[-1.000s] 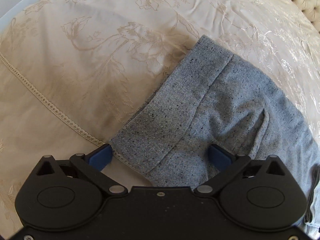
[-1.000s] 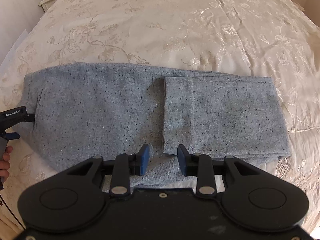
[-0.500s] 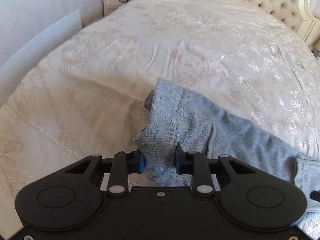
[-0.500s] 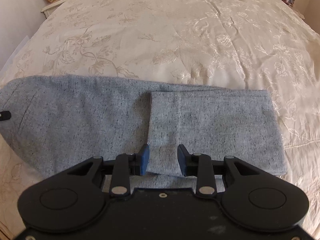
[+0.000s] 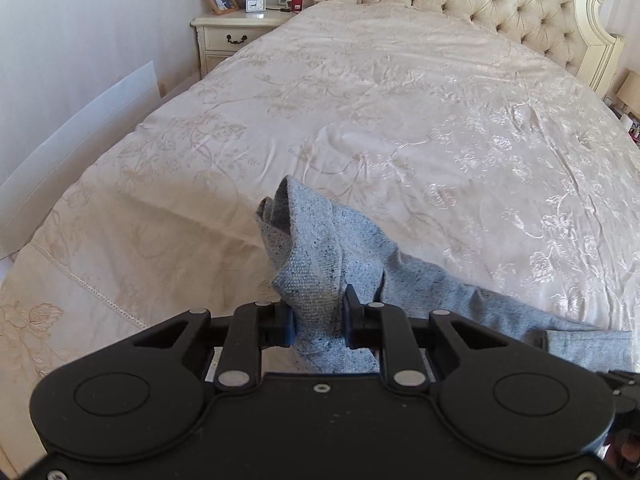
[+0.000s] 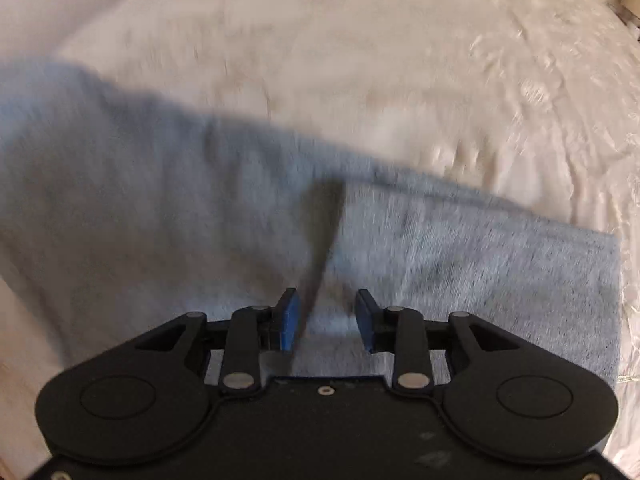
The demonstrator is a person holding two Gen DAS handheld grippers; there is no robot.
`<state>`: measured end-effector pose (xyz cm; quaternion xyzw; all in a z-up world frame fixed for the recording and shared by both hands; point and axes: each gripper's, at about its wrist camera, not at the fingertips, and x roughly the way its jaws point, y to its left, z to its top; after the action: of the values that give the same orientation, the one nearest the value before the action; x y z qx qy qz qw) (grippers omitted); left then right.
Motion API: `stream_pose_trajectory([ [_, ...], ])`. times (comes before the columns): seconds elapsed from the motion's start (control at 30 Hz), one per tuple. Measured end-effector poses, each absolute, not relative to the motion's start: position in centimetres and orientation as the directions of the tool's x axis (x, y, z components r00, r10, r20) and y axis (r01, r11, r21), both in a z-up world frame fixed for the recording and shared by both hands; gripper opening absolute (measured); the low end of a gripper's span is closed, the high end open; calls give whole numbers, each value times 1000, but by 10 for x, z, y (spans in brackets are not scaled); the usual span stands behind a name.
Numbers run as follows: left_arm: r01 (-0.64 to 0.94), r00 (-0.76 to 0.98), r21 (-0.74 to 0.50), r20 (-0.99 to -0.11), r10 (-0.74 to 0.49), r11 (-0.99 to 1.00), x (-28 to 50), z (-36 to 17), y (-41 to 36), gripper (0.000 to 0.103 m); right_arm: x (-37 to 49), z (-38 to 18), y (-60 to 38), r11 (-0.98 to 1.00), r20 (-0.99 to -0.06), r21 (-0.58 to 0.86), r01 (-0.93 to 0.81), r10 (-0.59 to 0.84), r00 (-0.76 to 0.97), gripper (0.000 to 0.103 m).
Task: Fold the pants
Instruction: 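Lift and fold the held pants end over onto the stack with the left gripper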
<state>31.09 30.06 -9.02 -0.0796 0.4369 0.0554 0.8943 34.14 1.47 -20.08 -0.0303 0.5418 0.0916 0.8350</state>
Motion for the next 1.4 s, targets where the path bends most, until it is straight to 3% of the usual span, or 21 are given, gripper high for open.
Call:
stream_pose_trajectory([
  [0.2,-140,618,-90,-786,16,986,313,-86,295,26,387,-196,15,986,-884,91,-141,145,443,33],
  [0.4,-95,617,-100,-787,-21,990,313,-84,302,25,433,-241,19,993,-943,52,-108,85,323,30],
  [0.63,-69,621,-134,-781,-63,989,308,-79,307,25,361,-187,6,990,-882,118,-75,139,449,32],
  [0.87,-41,643,-124,-763,-69,991,299,-60,279,23,312,-231,12,988,-934,68,-138,112,341,33],
  [0.97,-25,667,-117,-742,-71,993,292,-44,256,21,316,-220,16,977,-929,70,-199,137,345,34],
  [1.13,57,713,-110,-691,-117,992,279,-13,193,15,309,-179,-38,972,-881,219,-87,235,411,33],
  [1.3,237,718,-177,-630,-295,955,275,0,95,0,285,-159,-110,969,-871,244,-24,230,433,33],
  [1.4,308,662,-210,-653,-368,928,282,-23,26,0,272,-164,-151,971,-885,239,25,207,418,33],
])
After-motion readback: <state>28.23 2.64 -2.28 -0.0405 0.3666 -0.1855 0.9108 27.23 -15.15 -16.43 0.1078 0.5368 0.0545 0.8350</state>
